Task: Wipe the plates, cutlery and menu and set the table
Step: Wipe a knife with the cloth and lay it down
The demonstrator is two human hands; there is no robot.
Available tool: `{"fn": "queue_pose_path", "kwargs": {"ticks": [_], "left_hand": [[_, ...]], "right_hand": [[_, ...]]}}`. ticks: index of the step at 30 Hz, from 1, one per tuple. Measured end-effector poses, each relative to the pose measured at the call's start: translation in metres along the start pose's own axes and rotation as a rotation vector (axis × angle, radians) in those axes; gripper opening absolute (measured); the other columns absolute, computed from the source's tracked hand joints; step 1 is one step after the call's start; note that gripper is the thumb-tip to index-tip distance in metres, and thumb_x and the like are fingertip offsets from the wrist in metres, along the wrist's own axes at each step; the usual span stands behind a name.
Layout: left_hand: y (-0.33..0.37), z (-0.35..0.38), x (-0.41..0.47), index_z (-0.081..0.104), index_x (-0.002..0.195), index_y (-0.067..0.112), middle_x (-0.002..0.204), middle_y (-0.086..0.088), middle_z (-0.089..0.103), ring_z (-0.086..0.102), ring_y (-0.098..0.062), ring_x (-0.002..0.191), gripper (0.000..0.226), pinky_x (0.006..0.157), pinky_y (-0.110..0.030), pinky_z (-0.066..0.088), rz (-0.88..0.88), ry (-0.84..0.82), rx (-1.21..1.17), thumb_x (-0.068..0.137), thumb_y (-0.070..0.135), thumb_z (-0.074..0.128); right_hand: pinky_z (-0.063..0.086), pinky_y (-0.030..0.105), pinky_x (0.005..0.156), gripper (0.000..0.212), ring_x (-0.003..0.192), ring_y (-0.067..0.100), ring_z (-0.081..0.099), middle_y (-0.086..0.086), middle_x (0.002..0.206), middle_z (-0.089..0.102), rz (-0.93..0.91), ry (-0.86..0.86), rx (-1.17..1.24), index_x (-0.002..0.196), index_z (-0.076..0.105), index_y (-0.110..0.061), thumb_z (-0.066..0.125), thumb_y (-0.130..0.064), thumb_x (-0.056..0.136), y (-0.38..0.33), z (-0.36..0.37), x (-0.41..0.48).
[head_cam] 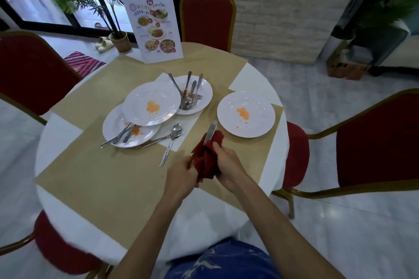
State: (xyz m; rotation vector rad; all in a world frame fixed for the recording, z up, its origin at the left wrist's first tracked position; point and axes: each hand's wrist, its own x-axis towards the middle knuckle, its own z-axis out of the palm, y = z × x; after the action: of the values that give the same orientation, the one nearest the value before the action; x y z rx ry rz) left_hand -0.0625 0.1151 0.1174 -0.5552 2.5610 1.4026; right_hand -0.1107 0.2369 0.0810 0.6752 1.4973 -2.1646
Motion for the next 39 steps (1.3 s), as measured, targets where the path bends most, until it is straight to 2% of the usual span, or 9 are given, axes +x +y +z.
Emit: {"fn": "queue_pose_path", "kwargs": {"ticks": [2,5,11,13,15,22,26,31,39], "left_hand": [[-0.001,0.001,-0.007,0.068,0.083,0.014,0.058,-0.005,0.068,0.059,-0.011,0.046,0.024,0.056,-0.021,0.049,0.014,-0.013,0.004,0.094,0.012,0.047],[-0.008,-0.001,-0.018,0.065,0.081,0.015,0.058,-0.001,0.068,0.058,-0.008,0.046,0.029,0.051,-0.014,0.043,0.029,-0.079,0.023,0.1,0.02,0.045],[-0.032,-0.014,-0.038,0.058,0.075,0.019,0.056,0.002,0.068,0.058,-0.009,0.047,0.029,0.057,-0.024,0.049,0.069,-0.191,0.139,0.101,0.024,0.047],[-0.04,-0.024,-0.044,0.058,0.074,0.018,0.057,0.002,0.068,0.057,-0.007,0.046,0.03,0.056,-0.022,0.047,0.057,-0.168,0.127,0.101,0.022,0.047],[-0.044,-0.03,-0.047,0.058,0.073,0.017,0.057,0.002,0.068,0.057,-0.006,0.046,0.032,0.056,-0.02,0.045,0.041,-0.107,0.067,0.103,0.022,0.046],[-0.039,-0.024,-0.043,0.06,0.075,0.02,0.052,0.003,0.066,0.057,-0.008,0.043,0.034,0.054,-0.018,0.045,0.105,-0.08,-0.019,0.105,0.023,0.044],[-0.048,-0.018,-0.045,0.063,0.077,0.015,0.055,0.001,0.069,0.063,-0.012,0.045,0.036,0.053,-0.015,0.045,0.168,-0.177,0.024,0.105,0.023,0.042],[-0.062,-0.025,-0.042,0.072,0.08,0.018,0.072,0.009,0.075,0.068,-0.004,0.061,0.036,0.065,-0.025,0.05,0.224,-0.437,0.257,0.102,0.033,0.047],[-0.05,-0.041,0.003,0.074,0.085,0.016,0.078,0.002,0.074,0.071,-0.02,0.081,0.028,0.08,-0.038,0.054,0.159,-0.034,-0.041,0.095,0.038,0.06]], "right_hand": [[0.058,0.037,0.062,0.034,0.07,0.026,0.072,0.017,0.089,0.075,-0.005,-0.049,0.005,0.103,0.068,0.001,0.05,-0.027,0.108,0.007,0.005,-0.002],[0.059,0.047,0.077,0.034,0.087,0.033,0.071,0.027,0.108,0.073,-0.007,-0.037,-0.021,0.113,0.067,0.007,0.06,-0.025,0.102,0.015,0.003,0.002],[0.063,0.051,0.077,0.023,0.079,0.033,0.074,0.019,0.096,0.076,-0.025,0.286,0.057,0.102,0.071,-0.004,0.066,-0.024,0.093,-0.007,-0.022,0.027],[0.062,0.038,0.067,0.013,0.071,0.022,0.071,0.008,0.091,0.074,-0.058,0.368,0.116,0.092,0.071,-0.014,0.063,-0.024,0.095,-0.018,-0.042,0.031],[0.057,0.028,0.058,0.017,0.063,0.014,0.069,0.001,0.085,0.07,-0.073,0.333,0.169,0.094,0.07,-0.016,0.057,-0.024,0.101,-0.023,-0.043,0.016],[0.059,0.042,0.08,0.044,0.094,0.032,0.069,0.023,0.112,0.071,0.117,0.057,0.303,0.12,0.061,0.004,0.035,-0.031,0.111,0.041,0.01,-0.051],[0.053,0.032,0.05,0.049,0.081,0.034,0.067,0.022,0.105,0.071,0.039,-0.066,0.179,0.12,0.062,0.008,0.039,-0.034,0.11,0.052,0.014,-0.064],[0.058,0.04,0.083,0.013,0.082,0.025,0.07,0.014,0.093,0.074,-0.086,0.134,-0.079,0.098,0.068,-0.004,0.059,-0.013,0.101,0.053,0.01,-0.069],[0.056,0.029,0.059,0.023,0.064,0.02,0.064,0.01,0.084,0.071,-0.128,-0.099,-0.405,0.111,0.065,0.0,0.059,-0.021,0.103,0.043,0.026,-0.082]]}}
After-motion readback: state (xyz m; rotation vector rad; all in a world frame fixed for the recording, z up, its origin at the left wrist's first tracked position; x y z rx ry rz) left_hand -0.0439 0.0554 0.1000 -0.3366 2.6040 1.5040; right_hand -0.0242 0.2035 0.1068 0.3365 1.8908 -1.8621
